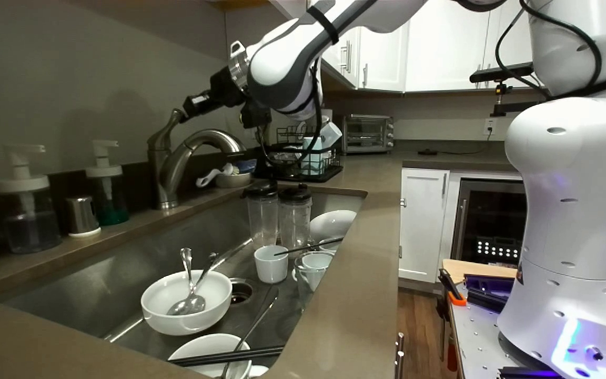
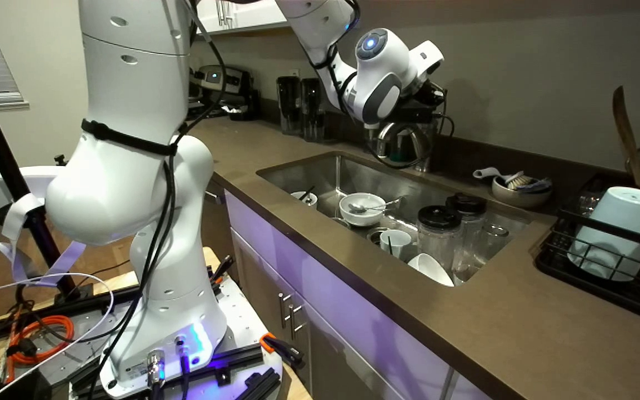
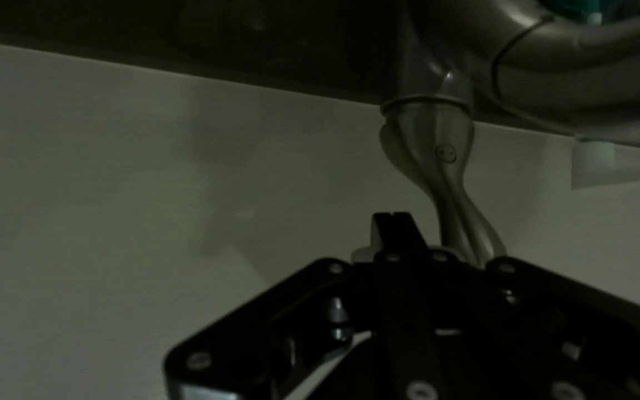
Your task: Open the faucet
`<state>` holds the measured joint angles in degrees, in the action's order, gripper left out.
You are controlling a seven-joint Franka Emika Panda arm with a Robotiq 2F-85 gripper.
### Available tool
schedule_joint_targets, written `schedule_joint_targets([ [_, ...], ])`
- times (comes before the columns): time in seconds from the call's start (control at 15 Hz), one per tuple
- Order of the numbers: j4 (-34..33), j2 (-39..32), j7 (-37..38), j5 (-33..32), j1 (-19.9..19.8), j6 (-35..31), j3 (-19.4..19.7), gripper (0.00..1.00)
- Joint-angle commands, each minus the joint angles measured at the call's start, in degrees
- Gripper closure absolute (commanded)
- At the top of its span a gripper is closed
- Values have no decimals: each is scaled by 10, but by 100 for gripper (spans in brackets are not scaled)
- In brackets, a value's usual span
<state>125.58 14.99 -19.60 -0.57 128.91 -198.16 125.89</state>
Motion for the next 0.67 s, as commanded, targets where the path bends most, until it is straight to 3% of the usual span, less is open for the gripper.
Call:
schedule_joint_targets([
  [0.0, 1, -18, 19, -2, -30, 0, -30, 96],
  [0.6, 22, -31, 7, 3, -41, 0, -32, 97],
])
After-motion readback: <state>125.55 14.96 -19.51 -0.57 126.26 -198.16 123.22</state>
